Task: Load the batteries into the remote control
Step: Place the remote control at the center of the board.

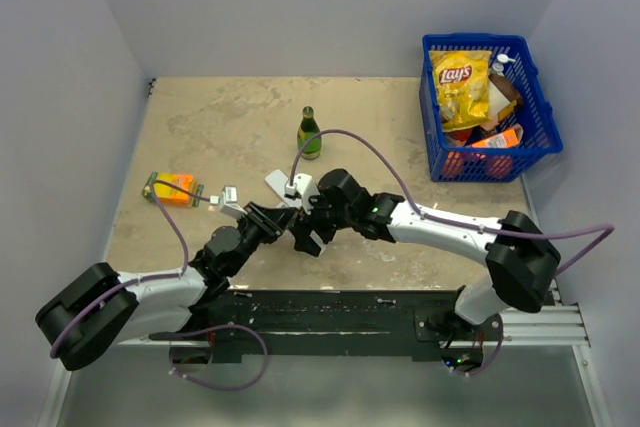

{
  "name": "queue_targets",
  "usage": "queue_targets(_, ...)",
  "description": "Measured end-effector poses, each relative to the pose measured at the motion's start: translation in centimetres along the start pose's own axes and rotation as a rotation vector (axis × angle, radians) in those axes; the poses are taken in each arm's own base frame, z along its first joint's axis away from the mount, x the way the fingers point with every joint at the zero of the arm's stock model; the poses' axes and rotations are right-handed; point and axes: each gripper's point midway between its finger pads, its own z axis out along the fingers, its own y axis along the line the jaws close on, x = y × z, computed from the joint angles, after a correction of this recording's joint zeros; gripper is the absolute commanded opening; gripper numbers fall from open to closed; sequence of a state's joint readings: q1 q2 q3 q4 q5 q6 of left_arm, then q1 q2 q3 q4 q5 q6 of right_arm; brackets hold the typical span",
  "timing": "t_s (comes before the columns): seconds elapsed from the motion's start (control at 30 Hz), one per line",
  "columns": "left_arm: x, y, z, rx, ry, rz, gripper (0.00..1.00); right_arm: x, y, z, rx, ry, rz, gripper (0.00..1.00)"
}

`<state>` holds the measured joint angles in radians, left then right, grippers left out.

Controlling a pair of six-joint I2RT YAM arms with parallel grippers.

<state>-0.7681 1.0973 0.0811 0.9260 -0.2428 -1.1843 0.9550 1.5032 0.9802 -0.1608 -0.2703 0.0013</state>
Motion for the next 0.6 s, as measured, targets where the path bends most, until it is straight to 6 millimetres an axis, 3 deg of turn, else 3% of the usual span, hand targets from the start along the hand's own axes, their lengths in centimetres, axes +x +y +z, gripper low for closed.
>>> queue_targets(0.1,0.0,-0.1,0.0,0.003,0.003,0.0,0.0,0.5,0.1,1.2,0.01,0.023,0.005,0.47)
queue_targets(0.13,0.1,-0.1,0.0,0.003,0.004,0.0,0.0,0.7,0.0,1.4,0.016,0.029,0.007,0.24)
queue_targets(0.23,0.0,-0.1,-0.1,0.002,0.003,0.008,0.07,1.1,-0.6,1.6,0.062,0.043,0.039,0.0)
queue_targets(0.3,-0.2,-0.2,-0.1,0.007,-0.006,0.008,0.16,0.8,-0.7,1.5,0.069,0.034,0.04,0.0)
queue_targets(0.43,-0.6,-0.5,-0.3,0.014,-0.016,0.022,0.55,0.6,-0.7,1.4,0.084,0.026,0.046,0.0)
queue_targets(0.6,-2.4,-0.9,-0.9,0.002,-0.081,0.086,0.8,1.7,-3.9,0.4,0.221,0.054,0.141,0.0)
